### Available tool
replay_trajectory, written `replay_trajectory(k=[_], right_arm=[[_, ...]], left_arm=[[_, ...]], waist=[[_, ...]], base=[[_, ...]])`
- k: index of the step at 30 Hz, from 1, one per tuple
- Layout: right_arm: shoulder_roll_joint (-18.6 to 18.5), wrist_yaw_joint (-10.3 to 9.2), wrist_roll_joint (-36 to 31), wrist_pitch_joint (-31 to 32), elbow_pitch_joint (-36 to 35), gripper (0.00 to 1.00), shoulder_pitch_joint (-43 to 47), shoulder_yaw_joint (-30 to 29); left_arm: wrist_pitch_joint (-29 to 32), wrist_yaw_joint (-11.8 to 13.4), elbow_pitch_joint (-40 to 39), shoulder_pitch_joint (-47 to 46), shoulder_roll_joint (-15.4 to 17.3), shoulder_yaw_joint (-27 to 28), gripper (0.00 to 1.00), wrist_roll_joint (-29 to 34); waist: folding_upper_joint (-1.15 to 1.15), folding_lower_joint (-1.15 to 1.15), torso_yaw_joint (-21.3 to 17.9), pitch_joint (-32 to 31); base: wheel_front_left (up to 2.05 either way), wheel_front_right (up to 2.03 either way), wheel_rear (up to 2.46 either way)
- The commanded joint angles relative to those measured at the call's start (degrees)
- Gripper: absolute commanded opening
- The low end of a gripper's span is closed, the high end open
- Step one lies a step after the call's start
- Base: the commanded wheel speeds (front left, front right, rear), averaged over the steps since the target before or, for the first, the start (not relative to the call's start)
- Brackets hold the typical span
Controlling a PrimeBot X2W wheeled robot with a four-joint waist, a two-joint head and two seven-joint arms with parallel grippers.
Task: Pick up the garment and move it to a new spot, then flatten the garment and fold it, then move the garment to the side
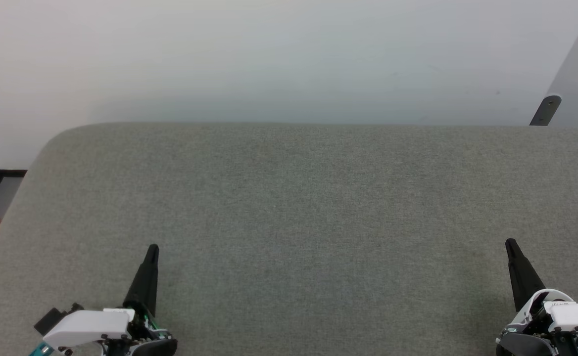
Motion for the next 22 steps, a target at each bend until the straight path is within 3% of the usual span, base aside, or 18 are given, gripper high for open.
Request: replay_trajectory(k=[1,22], right_arm=[[0.2,-0.02,0.1,0.0,0.0,0.0,-0.2,0.0],[0.2,-0.02,0.1,0.0,0.0,0.0,-0.2,0.0]], left_arm=[[0.0,-0.3,0.1,-0.6,-0.1,0.2,0.0,0.2],[0.1,-0.3,0.1,-0.6,-0.1,0.2,0.0,0.3]], waist=[[0.0,0.0,0.0,0.0],[0.0,0.0,0.0,0.0]], base=[[0.0,0.0,0.0],[0.0,0.0,0.0]])
